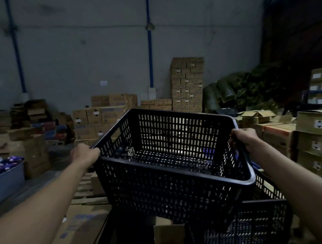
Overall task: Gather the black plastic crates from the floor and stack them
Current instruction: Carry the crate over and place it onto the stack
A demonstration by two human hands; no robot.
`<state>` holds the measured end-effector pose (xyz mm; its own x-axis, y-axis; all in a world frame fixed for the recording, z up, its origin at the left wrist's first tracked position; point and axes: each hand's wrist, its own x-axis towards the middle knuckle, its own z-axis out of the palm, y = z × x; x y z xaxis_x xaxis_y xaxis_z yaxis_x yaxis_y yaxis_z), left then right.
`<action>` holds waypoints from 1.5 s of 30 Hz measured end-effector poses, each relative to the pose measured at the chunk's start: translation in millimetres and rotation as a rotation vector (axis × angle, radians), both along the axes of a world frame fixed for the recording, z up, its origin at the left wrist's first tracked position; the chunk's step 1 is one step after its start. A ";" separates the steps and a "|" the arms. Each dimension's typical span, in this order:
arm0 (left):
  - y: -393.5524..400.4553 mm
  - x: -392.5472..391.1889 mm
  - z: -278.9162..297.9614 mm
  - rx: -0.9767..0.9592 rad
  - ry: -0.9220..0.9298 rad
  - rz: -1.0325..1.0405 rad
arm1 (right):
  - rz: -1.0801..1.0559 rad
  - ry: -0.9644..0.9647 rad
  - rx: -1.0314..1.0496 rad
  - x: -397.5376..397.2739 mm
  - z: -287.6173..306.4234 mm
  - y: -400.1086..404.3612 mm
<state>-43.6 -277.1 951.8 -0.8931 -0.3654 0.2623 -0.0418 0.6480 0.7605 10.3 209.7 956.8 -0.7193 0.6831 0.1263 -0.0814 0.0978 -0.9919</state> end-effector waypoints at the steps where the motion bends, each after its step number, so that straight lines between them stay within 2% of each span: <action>1: 14.3 1.6 1.2 0.016 -0.009 -0.004 | -0.011 -0.008 0.010 3.7 3.0 12.7; 7: 133.7 -8.8 -8.1 0.106 0.009 -0.022 | -0.057 -0.015 0.043 21.6 8.6 123.8; 15: 288.9 -26.1 -40.7 0.232 0.072 -0.030 | -0.060 -0.090 0.042 16.5 -15.7 267.8; 21: 363.7 -48.6 -61.5 0.383 0.104 0.021 | 0.066 -0.158 -0.009 -16.5 -34.2 332.1; 27: 399.8 -80.8 -59.8 0.495 0.070 0.108 | 0.315 -0.299 -0.092 -50.6 -47.5 368.4; 31: 412.0 -94.4 -64.3 0.552 0.038 0.161 | 0.384 -0.247 -0.156 -70.6 -55.8 380.4; 36: 421.1 -96.8 -63.9 0.514 0.050 0.286 | 0.322 -0.244 -0.054 -83.4 -49.4 385.2; 41: 425.9 -93.5 -63.4 0.501 0.078 0.347 | 0.372 -0.331 0.004 -72.1 -51.9 390.9; 45: 425.0 -95.0 -65.9 0.513 0.070 0.340 | 0.214 -0.351 0.163 -69.4 -52.5 385.2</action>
